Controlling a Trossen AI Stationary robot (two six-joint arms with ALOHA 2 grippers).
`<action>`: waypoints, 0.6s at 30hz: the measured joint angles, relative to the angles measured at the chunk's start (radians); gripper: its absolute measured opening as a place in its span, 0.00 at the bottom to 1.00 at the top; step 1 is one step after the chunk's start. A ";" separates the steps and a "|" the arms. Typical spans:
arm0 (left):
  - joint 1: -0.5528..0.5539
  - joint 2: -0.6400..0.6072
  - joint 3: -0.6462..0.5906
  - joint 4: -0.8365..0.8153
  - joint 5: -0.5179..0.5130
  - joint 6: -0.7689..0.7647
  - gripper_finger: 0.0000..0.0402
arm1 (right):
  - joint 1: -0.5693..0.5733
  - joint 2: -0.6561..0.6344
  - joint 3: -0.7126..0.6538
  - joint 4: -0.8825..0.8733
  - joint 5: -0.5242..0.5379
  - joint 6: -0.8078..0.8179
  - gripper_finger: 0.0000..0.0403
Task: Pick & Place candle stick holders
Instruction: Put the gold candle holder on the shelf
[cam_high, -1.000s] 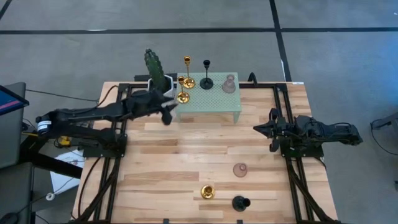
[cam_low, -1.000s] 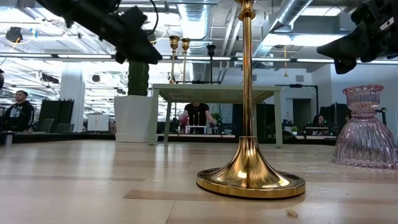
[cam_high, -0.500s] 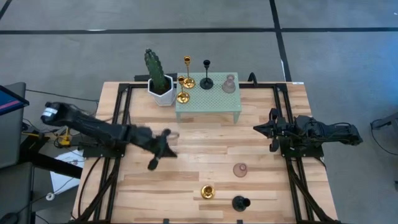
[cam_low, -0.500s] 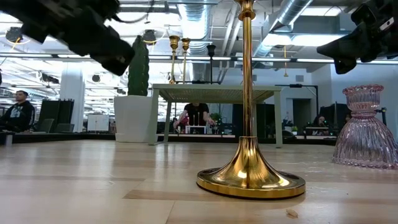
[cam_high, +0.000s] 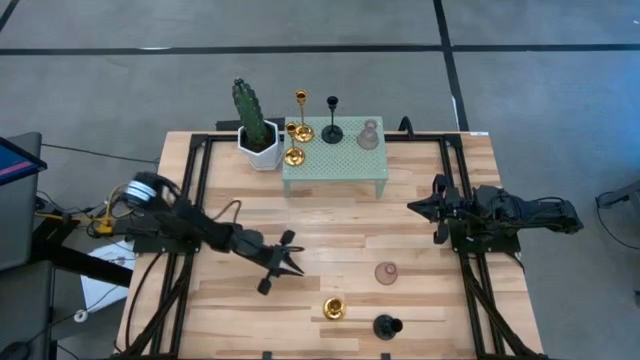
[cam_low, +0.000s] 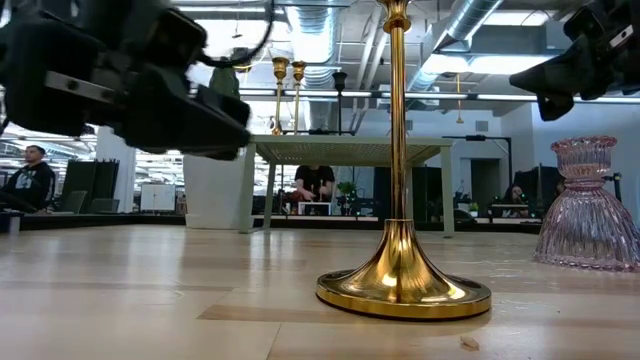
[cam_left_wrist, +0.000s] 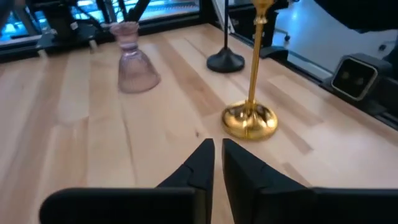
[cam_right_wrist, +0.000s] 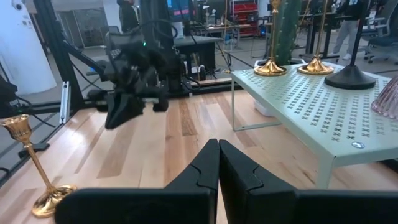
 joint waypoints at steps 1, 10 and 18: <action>0.000 0.033 0.024 0.011 0.011 0.000 0.09 | 0.000 0.000 0.000 0.000 0.000 0.007 0.00; 0.000 0.194 0.201 0.012 0.047 -0.029 0.18 | 0.000 0.000 0.000 0.000 -0.002 0.014 0.00; -0.012 0.198 0.201 0.024 0.167 -0.173 0.30 | 0.000 0.000 0.000 -0.035 -0.003 0.014 0.00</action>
